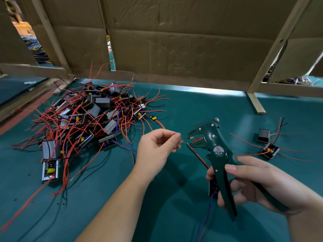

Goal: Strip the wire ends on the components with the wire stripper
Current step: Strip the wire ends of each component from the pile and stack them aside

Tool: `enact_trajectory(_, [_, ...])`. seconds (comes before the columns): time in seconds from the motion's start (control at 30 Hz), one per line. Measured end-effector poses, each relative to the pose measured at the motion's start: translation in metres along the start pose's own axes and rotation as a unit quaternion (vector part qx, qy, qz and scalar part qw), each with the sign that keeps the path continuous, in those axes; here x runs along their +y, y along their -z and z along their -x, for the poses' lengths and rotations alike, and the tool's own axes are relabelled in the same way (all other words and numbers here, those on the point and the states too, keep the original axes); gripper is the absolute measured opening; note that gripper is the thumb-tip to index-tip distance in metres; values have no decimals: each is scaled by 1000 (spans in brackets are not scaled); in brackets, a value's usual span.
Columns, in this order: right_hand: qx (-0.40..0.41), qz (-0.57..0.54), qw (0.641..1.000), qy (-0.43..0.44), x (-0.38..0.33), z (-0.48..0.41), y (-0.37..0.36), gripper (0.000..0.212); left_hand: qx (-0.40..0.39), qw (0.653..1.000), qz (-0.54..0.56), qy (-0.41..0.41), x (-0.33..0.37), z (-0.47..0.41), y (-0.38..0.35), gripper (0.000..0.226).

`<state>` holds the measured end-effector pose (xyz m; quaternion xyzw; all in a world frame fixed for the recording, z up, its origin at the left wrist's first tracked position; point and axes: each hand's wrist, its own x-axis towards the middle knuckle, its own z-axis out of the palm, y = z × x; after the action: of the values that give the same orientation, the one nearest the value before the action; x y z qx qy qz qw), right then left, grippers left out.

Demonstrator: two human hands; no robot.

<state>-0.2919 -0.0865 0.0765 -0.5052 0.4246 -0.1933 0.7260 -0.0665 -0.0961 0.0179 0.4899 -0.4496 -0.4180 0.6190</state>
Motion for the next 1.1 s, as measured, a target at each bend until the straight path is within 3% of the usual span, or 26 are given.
enact_trajectory(0.17, [23, -14, 1000, -7, -1, 1, -6, 123, 54, 998, -26, 34, -3, -1, 2, 19])
enact_trajectory(0.37, [34, 1, 999, -22, 2, -2, -20, 118, 118, 990, 0, 78, -7, 1, -6, 20])
enact_trajectory(0.63, [73, 79, 994, -30, -1, 0, -37, 89, 133, 986, 14, 99, -12, -1, -11, 22])
enact_trajectory(0.73, [78, 121, 989, -25, -3, 6, -38, 77, 76, 992, -14, 95, -12, -1, -6, 20])
enact_trajectory(0.83, [100, 146, 984, -22, -8, 15, -29, 56, -69, 992, -41, 97, -7, 0, 10, 17])
enact_trajectory(0.93, [131, 155, 979, -33, -15, 21, -19, 55, -163, 976, -102, 103, 0, 2, 19, 18])
enact_trajectory(1.0, [134, 168, 975, -49, -21, 23, -17, 56, -193, 966, -140, 103, 5, 5, 19, 23])
enact_trajectory(1.1, [122, 205, 969, -69, -27, 26, -14, 65, -224, 949, -200, 95, 8, 8, 18, 12])
